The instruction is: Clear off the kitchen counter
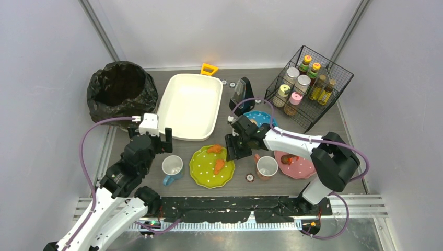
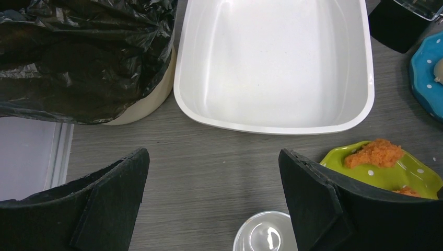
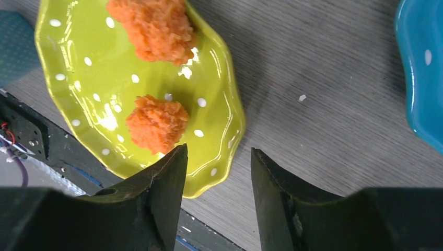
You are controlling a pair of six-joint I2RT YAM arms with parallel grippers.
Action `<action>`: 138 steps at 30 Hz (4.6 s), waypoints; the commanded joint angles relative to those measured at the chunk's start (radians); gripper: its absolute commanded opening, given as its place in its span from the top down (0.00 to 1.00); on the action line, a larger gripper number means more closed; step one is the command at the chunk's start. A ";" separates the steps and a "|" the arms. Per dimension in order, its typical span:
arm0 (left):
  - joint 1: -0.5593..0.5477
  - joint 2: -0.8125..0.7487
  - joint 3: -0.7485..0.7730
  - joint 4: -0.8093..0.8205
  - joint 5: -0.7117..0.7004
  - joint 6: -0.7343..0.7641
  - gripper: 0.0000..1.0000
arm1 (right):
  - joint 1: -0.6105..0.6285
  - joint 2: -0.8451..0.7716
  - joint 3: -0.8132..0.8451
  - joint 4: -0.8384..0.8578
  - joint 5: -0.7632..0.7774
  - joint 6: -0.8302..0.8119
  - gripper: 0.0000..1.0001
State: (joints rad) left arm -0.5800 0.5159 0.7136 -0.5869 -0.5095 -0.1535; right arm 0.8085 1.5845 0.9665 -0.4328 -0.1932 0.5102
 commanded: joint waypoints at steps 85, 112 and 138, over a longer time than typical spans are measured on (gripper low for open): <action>0.007 0.334 -0.242 0.649 0.829 -0.832 0.64 | -0.357 -0.372 0.011 0.121 -0.399 0.002 0.95; 0.063 0.272 -0.201 0.826 0.846 -1.139 1.00 | -0.498 -0.492 0.245 -0.060 -0.158 -0.176 0.21; 0.589 0.405 0.311 0.635 0.803 -1.325 1.00 | -0.498 -1.278 -0.065 -0.151 0.512 -0.400 0.05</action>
State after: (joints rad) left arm -0.1017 0.9516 0.9234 -0.0845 0.3168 -1.3849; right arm 0.3119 0.3481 0.9314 -0.5694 0.2276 0.1761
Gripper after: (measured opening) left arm 0.251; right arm 0.961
